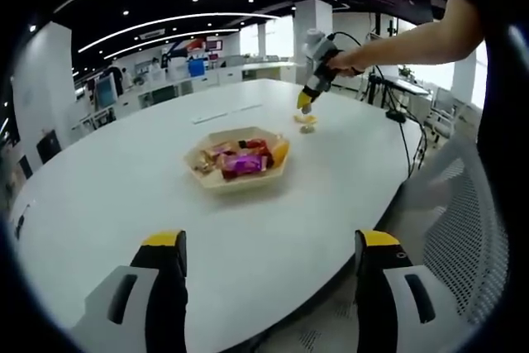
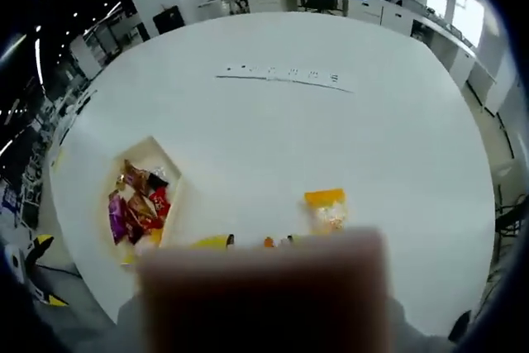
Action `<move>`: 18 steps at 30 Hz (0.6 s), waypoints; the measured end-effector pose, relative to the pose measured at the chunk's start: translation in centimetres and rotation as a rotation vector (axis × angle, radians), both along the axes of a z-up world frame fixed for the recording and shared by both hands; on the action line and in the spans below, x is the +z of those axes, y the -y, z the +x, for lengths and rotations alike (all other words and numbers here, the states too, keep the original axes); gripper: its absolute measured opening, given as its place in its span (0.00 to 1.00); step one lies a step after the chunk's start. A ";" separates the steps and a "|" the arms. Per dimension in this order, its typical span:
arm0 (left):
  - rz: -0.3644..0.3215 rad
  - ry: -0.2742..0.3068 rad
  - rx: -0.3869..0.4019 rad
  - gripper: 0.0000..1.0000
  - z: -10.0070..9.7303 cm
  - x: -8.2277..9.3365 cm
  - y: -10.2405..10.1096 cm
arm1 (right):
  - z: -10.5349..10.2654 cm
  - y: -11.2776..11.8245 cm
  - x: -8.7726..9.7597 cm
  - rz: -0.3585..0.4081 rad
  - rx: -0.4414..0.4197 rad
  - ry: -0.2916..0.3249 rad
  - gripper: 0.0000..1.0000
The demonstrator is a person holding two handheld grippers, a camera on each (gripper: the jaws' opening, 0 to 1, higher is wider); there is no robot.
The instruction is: Place the target food into the container with the food tongs after gripping and lifting it, then release it inside without dropping or visibly crushing the food.
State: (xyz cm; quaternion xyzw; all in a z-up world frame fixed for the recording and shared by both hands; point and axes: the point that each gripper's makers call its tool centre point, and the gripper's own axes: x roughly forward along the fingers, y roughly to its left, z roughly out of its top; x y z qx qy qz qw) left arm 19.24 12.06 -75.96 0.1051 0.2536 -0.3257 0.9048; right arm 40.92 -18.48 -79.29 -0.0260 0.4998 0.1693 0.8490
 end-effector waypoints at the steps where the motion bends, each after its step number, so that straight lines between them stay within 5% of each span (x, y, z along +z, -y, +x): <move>1: 0.002 -0.001 0.001 0.81 0.0 0.0 0.0 | -0.2 0.1 -0.5 -0.001 -0.004 -0.011 0.25; 10: 0.007 -0.013 0.006 0.80 -0.1 -0.2 -0.1 | -0.4 0.6 -2.7 -0.013 -0.044 -0.011 0.26; 18: 0.013 -0.020 0.007 0.80 -0.1 -0.3 -0.1 | 0.0 0.1 -3.1 -0.009 0.031 0.010 0.27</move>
